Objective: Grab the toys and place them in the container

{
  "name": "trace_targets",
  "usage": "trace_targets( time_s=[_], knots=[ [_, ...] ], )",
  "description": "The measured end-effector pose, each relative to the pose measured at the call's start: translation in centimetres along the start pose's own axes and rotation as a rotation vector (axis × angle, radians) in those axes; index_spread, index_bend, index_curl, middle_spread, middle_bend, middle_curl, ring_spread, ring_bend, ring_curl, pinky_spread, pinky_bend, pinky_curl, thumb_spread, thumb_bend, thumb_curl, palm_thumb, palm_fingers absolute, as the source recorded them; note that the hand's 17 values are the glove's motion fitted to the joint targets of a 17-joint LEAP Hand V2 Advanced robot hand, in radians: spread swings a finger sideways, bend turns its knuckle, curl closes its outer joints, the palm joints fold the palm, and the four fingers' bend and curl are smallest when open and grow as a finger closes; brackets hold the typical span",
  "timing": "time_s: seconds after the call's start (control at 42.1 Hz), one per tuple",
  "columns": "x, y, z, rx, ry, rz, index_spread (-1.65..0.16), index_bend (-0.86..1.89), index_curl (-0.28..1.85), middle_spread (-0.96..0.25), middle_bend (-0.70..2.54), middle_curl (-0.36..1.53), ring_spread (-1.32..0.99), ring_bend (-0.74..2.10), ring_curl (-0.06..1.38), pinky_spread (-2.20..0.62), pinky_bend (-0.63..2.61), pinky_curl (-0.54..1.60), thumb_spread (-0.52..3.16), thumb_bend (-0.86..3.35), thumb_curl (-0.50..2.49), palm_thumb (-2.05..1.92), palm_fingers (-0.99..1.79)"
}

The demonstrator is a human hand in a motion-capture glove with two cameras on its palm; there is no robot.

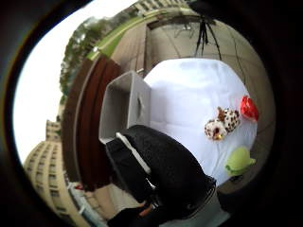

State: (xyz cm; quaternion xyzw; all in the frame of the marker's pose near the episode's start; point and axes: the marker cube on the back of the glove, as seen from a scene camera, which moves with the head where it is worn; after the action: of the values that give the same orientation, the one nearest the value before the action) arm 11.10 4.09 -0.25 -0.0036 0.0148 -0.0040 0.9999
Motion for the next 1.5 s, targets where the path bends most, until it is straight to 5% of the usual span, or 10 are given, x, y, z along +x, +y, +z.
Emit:
trace_targets(
  time_s=[0.119,0.261,0.428,0.546,0.808,1.022,1.188,1.354,1.497],
  knots=[
    [2.6,2.3,-0.3,-0.130,0.011,0.217,-0.29,0.15,0.24,-0.14,0.16,0.25,-0.30,0.19,0.17,-0.09,0.64,0.31,1.00,-0.11,0.04,-0.16,-0.07],
    [7.3,1.6,1.4,0.049,0.029,0.100,-0.29,0.15,0.24,-0.14,0.16,0.25,-0.29,0.19,0.19,-0.06,0.68,0.33,0.99,-0.11,0.06,-0.16,-0.08],
    [10.1,5.0,2.3,-0.104,0.000,0.194,-0.30,0.14,0.25,-0.14,0.14,0.25,-0.28,0.18,0.20,-0.01,0.77,0.36,0.97,-0.10,0.07,-0.15,-0.09],
    [13.1,5.4,4.9,0.010,0.006,0.119,-0.30,0.14,0.25,-0.14,0.12,0.24,-0.26,0.17,0.20,0.02,0.89,0.38,0.95,-0.10,0.09,-0.14,-0.10],
    [17.6,8.6,9.7,-0.091,0.008,0.124,-0.31,0.12,0.25,-0.13,0.13,0.23,-0.18,0.17,0.21,0.07,1.05,0.42,0.92,-0.09,0.12,-0.12,-0.16],
    [19.8,11.5,14.7,-0.140,0.007,0.264,-0.31,0.10,0.23,-0.12,0.13,0.23,-0.13,0.19,0.22,0.08,1.10,0.42,0.90,-0.09,0.14,-0.12,-0.18],
    [21.2,12.2,18.8,-0.122,0.014,0.194,-0.31,0.08,0.21,-0.09,0.13,0.22,-0.09,0.19,0.24,0.08,1.13,0.42,0.90,-0.09,0.15,-0.11,-0.21],
    [21.6,15.1,22.1,-0.403,0.016,0.245,-0.31,0.08,0.19,-0.06,0.13,0.22,-0.06,0.19,0.25,0.08,1.15,0.42,0.90,-0.06,0.17,-0.07,-0.22],
    [21.6,16.9,23.8,-0.459,0.002,0.215,-0.31,0.06,0.17,-0.05,0.14,0.23,-0.05,0.23,0.27,0.07,1.16,0.41,0.99,0.00,0.20,0.03,-0.19]
  ],
)
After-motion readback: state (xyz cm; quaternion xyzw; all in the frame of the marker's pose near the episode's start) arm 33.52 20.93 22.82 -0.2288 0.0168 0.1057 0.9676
